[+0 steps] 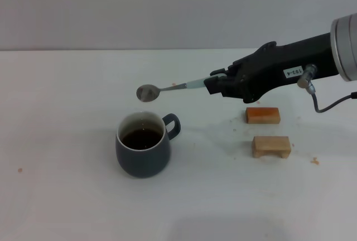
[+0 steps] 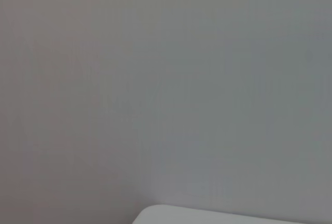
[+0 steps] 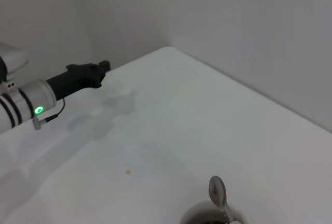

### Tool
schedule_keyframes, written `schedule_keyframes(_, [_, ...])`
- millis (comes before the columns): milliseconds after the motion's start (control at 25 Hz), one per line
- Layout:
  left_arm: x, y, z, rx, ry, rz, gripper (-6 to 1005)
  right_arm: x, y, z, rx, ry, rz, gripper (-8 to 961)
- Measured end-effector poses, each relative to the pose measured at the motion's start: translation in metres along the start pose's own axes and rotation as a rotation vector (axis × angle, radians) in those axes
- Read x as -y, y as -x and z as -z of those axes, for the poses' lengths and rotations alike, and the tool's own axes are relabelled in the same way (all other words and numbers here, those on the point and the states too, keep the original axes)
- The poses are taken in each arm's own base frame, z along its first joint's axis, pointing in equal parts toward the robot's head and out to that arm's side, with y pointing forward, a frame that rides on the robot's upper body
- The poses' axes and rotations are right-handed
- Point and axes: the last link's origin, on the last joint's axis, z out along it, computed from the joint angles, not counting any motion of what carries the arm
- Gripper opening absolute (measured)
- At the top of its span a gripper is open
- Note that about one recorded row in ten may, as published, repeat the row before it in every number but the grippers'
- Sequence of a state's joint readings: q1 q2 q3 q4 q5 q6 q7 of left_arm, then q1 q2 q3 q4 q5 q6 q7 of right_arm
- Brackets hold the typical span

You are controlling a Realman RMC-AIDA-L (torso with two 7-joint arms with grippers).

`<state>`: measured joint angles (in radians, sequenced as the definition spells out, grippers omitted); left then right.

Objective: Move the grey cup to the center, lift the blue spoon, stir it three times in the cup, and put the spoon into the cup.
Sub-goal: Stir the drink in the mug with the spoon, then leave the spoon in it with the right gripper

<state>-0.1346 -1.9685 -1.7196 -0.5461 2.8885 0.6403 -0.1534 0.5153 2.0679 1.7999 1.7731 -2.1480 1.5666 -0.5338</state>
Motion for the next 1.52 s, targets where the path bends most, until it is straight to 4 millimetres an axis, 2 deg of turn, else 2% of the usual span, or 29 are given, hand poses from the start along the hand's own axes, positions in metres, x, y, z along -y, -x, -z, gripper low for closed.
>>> schedule_keyframes(440, [0.000,0.000,0.006,-0.019,0.001,0.006,-3,0.006,0.000,-0.018,-0.099,0.082,-0.055,121])
schedule_keyframes(1200, [0.002,0.002,0.022,-0.036,-0.013,0.030,-3,0.016,0.001,-0.033,-0.217,0.090,-0.076,122])
schedule_keyframes(1520, [0.000,0.003,0.029,-0.045,-0.010,0.036,-3,0.021,-0.001,-0.045,-0.265,0.101,-0.087,122])
